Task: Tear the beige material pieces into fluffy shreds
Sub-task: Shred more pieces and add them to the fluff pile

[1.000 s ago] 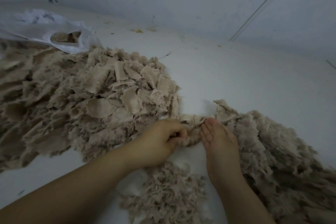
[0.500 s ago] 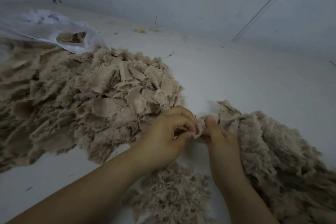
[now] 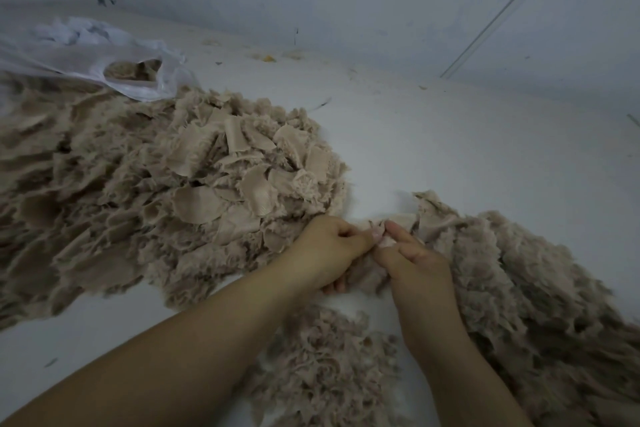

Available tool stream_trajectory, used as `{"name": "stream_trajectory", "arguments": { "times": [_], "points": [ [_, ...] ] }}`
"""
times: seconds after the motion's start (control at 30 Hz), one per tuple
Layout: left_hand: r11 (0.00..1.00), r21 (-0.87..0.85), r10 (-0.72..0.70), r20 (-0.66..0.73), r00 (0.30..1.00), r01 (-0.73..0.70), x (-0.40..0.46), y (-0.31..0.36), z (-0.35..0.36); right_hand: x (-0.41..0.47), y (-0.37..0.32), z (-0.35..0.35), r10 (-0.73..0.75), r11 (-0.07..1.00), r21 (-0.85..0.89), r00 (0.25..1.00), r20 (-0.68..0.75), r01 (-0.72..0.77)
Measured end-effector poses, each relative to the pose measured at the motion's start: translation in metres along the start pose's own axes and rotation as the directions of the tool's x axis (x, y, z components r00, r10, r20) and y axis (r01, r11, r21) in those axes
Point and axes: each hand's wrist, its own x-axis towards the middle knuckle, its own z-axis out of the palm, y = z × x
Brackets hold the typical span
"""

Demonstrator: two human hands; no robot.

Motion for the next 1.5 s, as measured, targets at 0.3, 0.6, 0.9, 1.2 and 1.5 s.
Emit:
{"name": "stream_trajectory", "arguments": {
  "times": [0.3,0.6,0.9,1.2,1.5],
  "points": [
    [0.971,-0.173,-0.184,-0.109,0.977,0.164,0.020,0.010,0.013,-0.003,-0.001,0.001,0.019,0.983,0.185,0.999,-0.026,-0.014],
    [0.999,-0.050,-0.005,0.307,0.952,0.022,-0.010,0.001,-0.014,-0.001,-0.004,0.000,0.105,0.957,0.276,0.993,-0.058,-0.086],
    [0.986,-0.130,0.117,0.116,0.986,-0.102,-0.018,-0.009,-0.010,0.000,0.000,0.002,-0.067,0.998,-0.011,0.998,0.012,0.068],
    [0.646,-0.606,0.315,-0.342,0.886,-0.464,0.000,0.021,-0.031,0.002,0.006,0.003,0.004,0.998,0.067,0.990,-0.144,0.006],
    [0.599,0.729,0.435,0.052,0.899,-0.332,0.014,-0.012,-0.003,0.005,0.001,0.005,0.029,0.941,0.338,0.988,-0.150,0.023]
  ]
}}
